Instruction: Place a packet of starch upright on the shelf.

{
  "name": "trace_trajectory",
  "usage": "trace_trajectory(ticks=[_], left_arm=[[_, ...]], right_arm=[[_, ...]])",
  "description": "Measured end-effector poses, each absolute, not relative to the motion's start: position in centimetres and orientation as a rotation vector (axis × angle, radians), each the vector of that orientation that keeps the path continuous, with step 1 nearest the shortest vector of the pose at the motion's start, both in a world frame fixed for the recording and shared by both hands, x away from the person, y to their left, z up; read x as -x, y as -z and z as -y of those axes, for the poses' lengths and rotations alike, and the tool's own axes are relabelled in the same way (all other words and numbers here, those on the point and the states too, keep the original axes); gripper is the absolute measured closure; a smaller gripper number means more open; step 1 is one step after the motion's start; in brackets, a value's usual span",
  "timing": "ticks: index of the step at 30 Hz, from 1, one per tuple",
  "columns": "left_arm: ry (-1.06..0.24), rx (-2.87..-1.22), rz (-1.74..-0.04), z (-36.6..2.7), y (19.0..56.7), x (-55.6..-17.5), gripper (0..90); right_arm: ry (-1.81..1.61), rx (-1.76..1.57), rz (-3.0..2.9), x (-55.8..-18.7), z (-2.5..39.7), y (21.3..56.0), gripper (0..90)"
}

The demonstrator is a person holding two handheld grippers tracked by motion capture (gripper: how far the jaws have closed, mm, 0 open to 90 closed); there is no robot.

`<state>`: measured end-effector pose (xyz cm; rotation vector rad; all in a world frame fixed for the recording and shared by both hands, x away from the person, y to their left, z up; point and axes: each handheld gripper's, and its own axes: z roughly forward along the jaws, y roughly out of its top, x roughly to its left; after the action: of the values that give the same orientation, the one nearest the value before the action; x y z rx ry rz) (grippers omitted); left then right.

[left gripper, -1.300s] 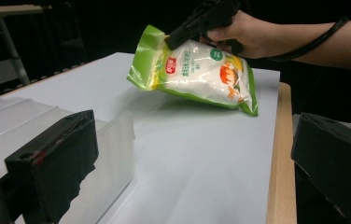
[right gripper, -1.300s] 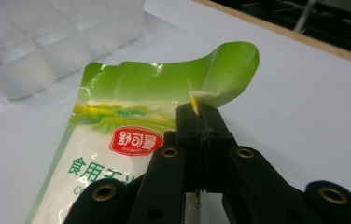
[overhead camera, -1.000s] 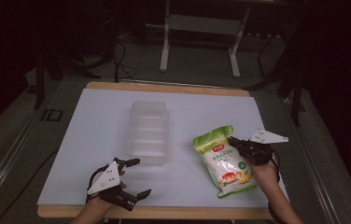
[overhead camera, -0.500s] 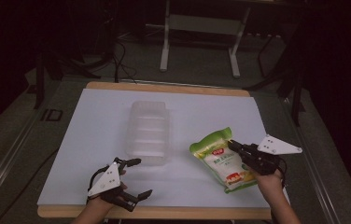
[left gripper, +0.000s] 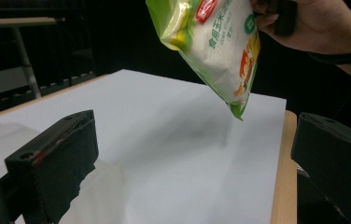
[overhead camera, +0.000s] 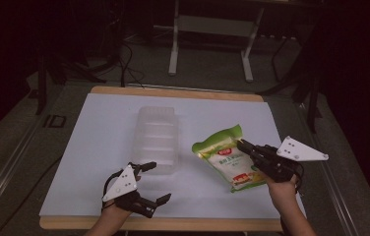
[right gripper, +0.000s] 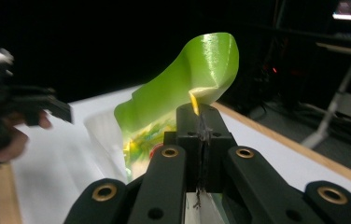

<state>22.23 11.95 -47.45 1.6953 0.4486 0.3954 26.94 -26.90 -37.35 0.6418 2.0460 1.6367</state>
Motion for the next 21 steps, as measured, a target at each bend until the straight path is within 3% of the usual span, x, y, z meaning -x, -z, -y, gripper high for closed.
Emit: trace_trajectory(ticks=[9, 21], left_arm=[[-0.275, -1.727, -0.440, -9.3, 44.9, -23.7, 0.8], [-0.235, -1.771, -0.393, -5.5, 44.4, -26.0, 0.9]], right_arm=[[-1.699, -0.584, -2.031, -26.1, 25.3, 35.9, 88.7], [-1.725, -0.530, -2.028, -25.7, 24.0, 35.3, 88.7]])
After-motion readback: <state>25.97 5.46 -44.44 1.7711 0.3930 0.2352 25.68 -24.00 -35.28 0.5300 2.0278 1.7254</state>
